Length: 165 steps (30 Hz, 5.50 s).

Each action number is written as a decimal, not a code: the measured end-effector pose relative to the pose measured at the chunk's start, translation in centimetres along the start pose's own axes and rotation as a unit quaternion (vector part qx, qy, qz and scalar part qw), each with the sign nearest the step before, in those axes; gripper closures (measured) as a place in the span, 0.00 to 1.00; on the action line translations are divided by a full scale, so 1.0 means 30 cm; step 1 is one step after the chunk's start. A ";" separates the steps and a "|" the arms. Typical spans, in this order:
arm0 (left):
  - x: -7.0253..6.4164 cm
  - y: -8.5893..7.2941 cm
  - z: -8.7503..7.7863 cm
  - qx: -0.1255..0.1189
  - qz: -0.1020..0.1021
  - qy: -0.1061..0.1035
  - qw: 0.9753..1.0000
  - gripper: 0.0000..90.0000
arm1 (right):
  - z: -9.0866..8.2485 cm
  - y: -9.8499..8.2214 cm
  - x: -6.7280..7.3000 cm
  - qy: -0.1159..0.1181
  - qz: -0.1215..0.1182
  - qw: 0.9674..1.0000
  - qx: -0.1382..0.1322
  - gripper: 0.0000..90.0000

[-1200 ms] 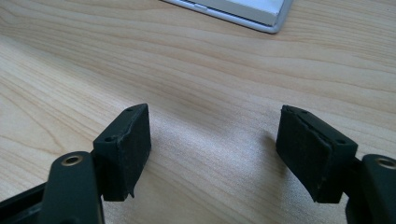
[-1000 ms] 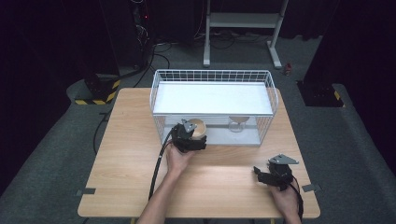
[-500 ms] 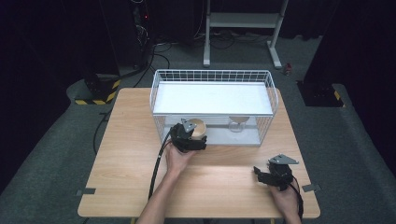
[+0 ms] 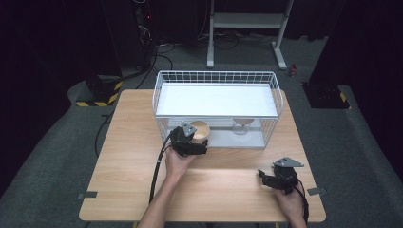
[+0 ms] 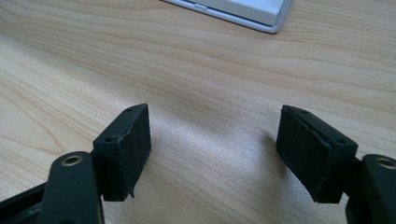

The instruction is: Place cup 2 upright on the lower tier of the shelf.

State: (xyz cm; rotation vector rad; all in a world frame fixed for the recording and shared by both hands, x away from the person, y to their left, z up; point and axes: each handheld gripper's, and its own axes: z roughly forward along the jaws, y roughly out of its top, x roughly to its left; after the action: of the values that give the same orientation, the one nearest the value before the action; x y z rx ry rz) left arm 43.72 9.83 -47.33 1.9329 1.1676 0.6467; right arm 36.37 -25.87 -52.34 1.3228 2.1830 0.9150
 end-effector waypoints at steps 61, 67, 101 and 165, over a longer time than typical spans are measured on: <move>-0.004 -0.028 0.036 0.034 -0.003 0.015 0.999 0.33 | 0.000 0.000 0.001 0.000 0.001 1.000 0.000 0.29; -0.007 -0.017 0.048 0.027 -0.008 0.021 0.999 0.37 | 0.000 0.000 0.001 0.000 0.001 1.000 0.000 0.29; 0.000 -0.003 0.141 0.044 -0.010 0.043 0.998 0.52 | 0.000 0.000 0.002 0.000 0.003 1.000 0.001 0.29; 0.055 -0.108 -0.124 -0.008 -0.052 -0.025 0.998 0.25 | 0.000 0.000 0.002 0.000 0.003 1.000 0.001 0.29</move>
State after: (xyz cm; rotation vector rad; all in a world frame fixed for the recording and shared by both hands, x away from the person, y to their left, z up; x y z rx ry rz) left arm 40.08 13.54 -47.79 1.8519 1.2188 0.5466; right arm 36.35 -25.83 -52.34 1.3308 2.1816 0.9154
